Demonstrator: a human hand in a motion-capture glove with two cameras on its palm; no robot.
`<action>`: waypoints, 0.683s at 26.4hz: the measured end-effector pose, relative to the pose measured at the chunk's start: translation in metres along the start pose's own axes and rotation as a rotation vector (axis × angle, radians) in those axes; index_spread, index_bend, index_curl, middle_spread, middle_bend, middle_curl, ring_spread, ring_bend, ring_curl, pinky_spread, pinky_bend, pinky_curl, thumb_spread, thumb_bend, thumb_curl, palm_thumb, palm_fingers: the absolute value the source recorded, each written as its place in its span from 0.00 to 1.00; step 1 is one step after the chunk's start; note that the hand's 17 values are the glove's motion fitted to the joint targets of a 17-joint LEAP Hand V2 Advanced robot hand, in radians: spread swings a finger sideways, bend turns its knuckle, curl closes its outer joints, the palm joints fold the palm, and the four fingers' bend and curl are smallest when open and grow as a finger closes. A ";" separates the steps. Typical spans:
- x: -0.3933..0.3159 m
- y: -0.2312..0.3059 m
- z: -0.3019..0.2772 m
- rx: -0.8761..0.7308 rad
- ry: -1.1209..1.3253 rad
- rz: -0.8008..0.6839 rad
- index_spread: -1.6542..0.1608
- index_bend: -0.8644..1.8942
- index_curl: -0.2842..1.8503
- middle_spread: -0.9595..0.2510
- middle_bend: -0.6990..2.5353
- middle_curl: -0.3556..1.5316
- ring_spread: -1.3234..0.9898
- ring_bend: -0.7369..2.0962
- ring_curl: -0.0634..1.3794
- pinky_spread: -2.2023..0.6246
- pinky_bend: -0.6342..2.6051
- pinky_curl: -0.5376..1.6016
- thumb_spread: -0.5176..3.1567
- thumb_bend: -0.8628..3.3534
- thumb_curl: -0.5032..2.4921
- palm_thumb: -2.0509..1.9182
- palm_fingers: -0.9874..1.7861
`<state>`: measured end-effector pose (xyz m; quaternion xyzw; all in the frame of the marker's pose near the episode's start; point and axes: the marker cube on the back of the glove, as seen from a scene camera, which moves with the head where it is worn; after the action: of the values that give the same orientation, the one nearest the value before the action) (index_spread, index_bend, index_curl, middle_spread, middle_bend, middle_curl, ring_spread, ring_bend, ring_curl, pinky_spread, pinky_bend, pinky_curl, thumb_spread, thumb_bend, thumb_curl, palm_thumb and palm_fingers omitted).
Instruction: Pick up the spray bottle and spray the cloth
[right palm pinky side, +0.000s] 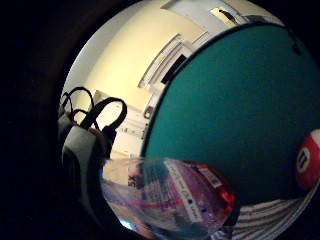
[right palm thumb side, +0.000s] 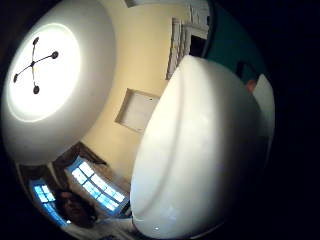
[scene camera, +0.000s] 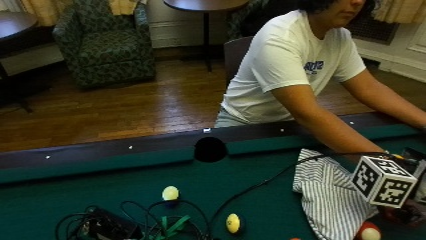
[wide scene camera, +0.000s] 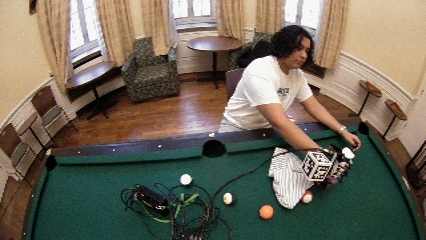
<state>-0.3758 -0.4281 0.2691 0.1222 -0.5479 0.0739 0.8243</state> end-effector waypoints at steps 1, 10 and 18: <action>0.001 0.000 0.002 0.000 -0.001 -0.003 0.75 0.42 0.41 0.61 0.40 0.47 0.48 0.49 0.37 0.67 0.33 0.44 0.20 0.20 0.44 0.76 0.85; 0.004 -0.002 0.007 0.009 0.006 -0.052 0.75 0.42 0.41 0.60 0.40 0.47 0.48 0.50 0.37 0.67 0.33 0.44 0.20 0.20 0.44 0.76 0.86; 0.005 -0.002 0.006 0.012 0.009 -0.074 0.75 0.42 0.41 0.60 0.40 0.47 0.47 0.50 0.37 0.66 0.33 0.44 0.20 0.20 0.44 0.75 0.86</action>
<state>-0.3785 -0.4318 0.2753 0.1472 -0.5387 0.0471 0.8282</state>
